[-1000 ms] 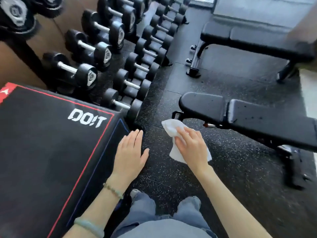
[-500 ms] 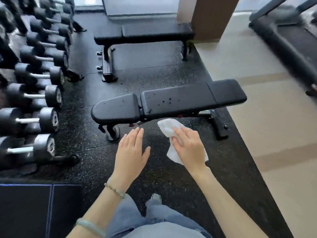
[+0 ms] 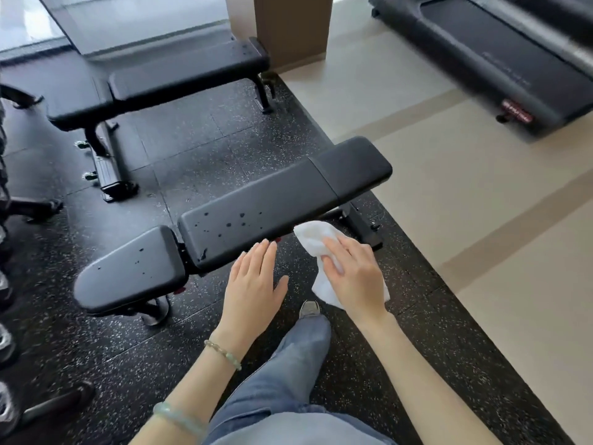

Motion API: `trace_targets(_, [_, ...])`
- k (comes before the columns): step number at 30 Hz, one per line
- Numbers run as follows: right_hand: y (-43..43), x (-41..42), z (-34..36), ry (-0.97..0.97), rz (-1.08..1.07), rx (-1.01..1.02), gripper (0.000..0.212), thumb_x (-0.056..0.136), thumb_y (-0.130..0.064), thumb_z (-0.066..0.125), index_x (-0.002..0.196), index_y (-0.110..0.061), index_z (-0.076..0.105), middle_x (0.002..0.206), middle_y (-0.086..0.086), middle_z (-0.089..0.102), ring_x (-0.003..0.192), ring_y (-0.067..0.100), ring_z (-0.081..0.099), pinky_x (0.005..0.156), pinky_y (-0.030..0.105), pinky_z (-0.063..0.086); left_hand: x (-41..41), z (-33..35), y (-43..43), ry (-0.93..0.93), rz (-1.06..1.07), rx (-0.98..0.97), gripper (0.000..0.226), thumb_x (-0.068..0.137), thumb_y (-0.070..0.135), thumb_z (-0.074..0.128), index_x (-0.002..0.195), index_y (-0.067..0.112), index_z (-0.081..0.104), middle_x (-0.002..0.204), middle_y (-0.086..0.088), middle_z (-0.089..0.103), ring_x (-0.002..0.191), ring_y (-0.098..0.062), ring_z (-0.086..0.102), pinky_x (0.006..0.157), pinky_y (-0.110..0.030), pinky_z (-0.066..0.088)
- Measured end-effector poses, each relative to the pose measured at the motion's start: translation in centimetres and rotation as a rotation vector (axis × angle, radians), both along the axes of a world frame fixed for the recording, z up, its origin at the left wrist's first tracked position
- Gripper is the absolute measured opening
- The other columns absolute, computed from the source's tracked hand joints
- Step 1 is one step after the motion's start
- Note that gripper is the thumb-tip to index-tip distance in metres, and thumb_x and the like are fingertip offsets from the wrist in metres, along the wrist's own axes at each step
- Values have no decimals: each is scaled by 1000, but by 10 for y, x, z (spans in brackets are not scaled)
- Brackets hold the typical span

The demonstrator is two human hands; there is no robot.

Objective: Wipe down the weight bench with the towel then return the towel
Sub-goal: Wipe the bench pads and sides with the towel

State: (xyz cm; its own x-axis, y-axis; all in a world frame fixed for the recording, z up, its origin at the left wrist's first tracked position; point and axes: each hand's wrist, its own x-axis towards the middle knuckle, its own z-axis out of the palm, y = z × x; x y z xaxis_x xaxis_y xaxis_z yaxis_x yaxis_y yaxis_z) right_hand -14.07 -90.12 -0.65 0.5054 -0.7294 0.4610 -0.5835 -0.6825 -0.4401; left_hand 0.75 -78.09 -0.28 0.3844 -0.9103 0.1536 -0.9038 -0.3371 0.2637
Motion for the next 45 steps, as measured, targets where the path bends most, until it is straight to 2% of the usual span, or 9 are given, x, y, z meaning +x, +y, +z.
trace_targets(3, [-59,1,1,-1,-28,12,28,88,-27,54,108,-16,70,109,4,66,89,23,55,77,35,53,5,-5,-67,18,-21,23,59,89,39,42,133,0,50,135,-17,54,124,-31,50,105,-44,39])
trace_targets(8, [-154,2,4,2,-44,5,27,89,-26,56,110,-16,70,111,4,65,94,22,56,82,38,52,10,-3,-169,37,-49,-4,57,87,31,63,133,0,50,135,-17,53,124,-31,50,103,-46,40])
trace_targets(13, [-230,3,2,4,-40,30,28,91,-27,54,112,-15,69,114,4,65,95,23,55,80,38,53,13,-3,-245,33,-80,26,59,86,35,54,134,1,49,137,-16,51,126,-30,49,105,-44,38])
trace_targets(18, [-310,-1,-16,42,21,72,28,93,-27,54,115,-16,67,117,5,63,97,26,58,83,41,52,12,-19,-318,42,-28,29,60,87,29,66,136,0,48,139,-17,49,128,-32,48,105,-46,39])
trace_targets(24, [-425,-4,-54,103,133,106,29,92,-26,55,115,-15,68,117,6,64,96,28,60,85,39,51,1,-71,-418,72,103,126,61,89,37,45,138,0,44,141,-18,47,128,-33,47,104,-45,38])
trace_targets(27, [-489,0,-86,123,243,103,28,93,-22,52,115,-15,68,116,8,64,93,30,60,85,40,48,-3,-114,-470,129,188,217,76,82,36,69,142,1,37,145,-19,42,131,-35,44,105,-48,39])
trace_targets(32, [-590,19,-174,187,398,138,28,94,-20,53,117,-13,67,119,9,63,98,32,61,90,36,43,5,-204,-550,152,220,321,89,78,42,73,146,3,30,150,-18,35,135,-34,39,107,-49,37])
trace_targets(41, [-675,48,-363,357,507,86,28,89,-16,52,112,-15,68,122,7,63,98,24,53,76,34,42,40,-354,-606,76,309,551,94,84,66,42,150,2,21,156,-14,23,143,-29,24,115,-50,21])
trace_targets(45, [-679,47,-417,573,482,35,39,96,-27,42,132,-18,53,142,9,48,130,30,41,101,52,34,56,-385,-616,51,281,598,94,85,69,27,149,0,21,156,-14,23,144,-29,22,116,-52,15])
